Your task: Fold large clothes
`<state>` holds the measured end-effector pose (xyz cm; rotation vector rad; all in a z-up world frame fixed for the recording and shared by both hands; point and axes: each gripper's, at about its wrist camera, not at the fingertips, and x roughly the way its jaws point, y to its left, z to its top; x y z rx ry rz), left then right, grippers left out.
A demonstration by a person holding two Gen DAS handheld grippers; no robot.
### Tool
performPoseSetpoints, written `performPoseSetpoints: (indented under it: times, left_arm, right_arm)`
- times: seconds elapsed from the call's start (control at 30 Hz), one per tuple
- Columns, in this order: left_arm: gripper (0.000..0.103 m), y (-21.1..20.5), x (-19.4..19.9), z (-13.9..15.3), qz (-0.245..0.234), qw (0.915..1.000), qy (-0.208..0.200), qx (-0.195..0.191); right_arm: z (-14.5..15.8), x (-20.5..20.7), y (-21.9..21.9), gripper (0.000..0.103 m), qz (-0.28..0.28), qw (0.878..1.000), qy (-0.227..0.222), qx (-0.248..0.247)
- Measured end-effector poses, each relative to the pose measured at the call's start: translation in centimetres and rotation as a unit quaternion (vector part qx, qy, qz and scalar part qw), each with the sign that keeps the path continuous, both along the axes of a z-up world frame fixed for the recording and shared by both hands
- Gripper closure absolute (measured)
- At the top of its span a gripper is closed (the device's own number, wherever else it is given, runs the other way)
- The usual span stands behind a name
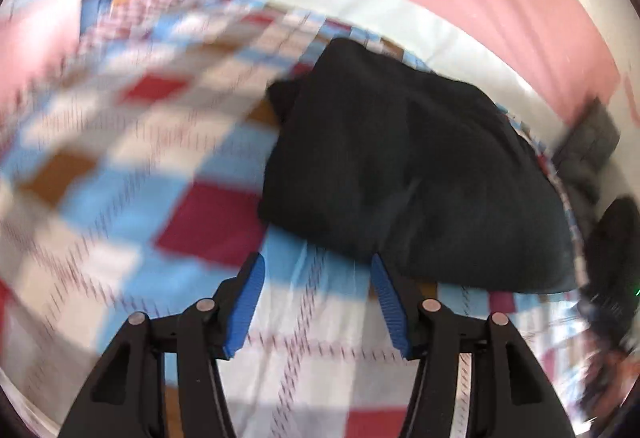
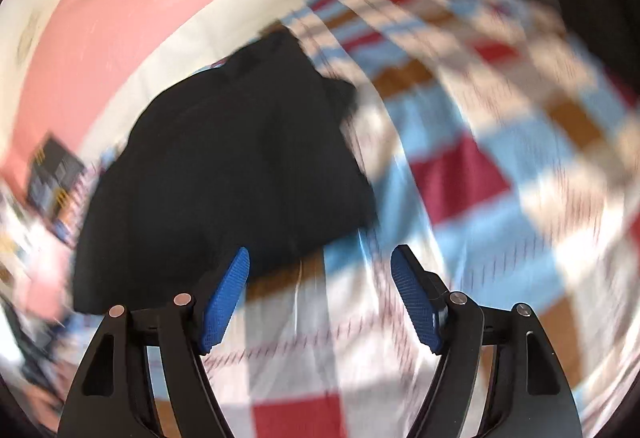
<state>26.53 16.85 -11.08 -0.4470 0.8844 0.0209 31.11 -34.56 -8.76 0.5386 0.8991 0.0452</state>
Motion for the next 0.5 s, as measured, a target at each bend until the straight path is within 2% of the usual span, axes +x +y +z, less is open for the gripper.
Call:
performPoseSetpoints:
  times: [0.1, 0.17, 0.33, 0.43, 0.5]
  left_arm:
    - [0.044, 1.1, 0.4, -2.3, 0.025, 0.9965, 0.036, -0.071]
    - [0.042, 1.7, 1.1, -2.8, 0.038, 0.9935, 0.036, -0.101]
    - [0.033, 2.3, 3.3, -2.1, 0.05, 0.9896, 0.006, -0.135]
    - [0.031, 2.6, 4.8, -2.3, 0.058, 0.9867, 0.004, -0.151]
    - [0.026, 2.8, 5.6, -2.7, 0.066, 0.9846, 0.005, -0.162]
  right_arm:
    - [-2.1, -0.7, -0.9, 0.029, -0.022, 0.997, 0.021, 0.074]
    - [-3.0, -0.2, -1.1, 0.028, -0.022, 0.992, 0.023, 0.124]
    - [-2.9, 2.7, -1.0, 0.027, -0.023, 0.984, -0.004, 0.177]
    - [-3.5, 4.4, -1.2, 0.027, -0.04, 0.98, -0.006, 0.194]
    - [-4.3, 5.4, -1.3, 0.026, -0.052, 0.977, 0.002, 0.206]
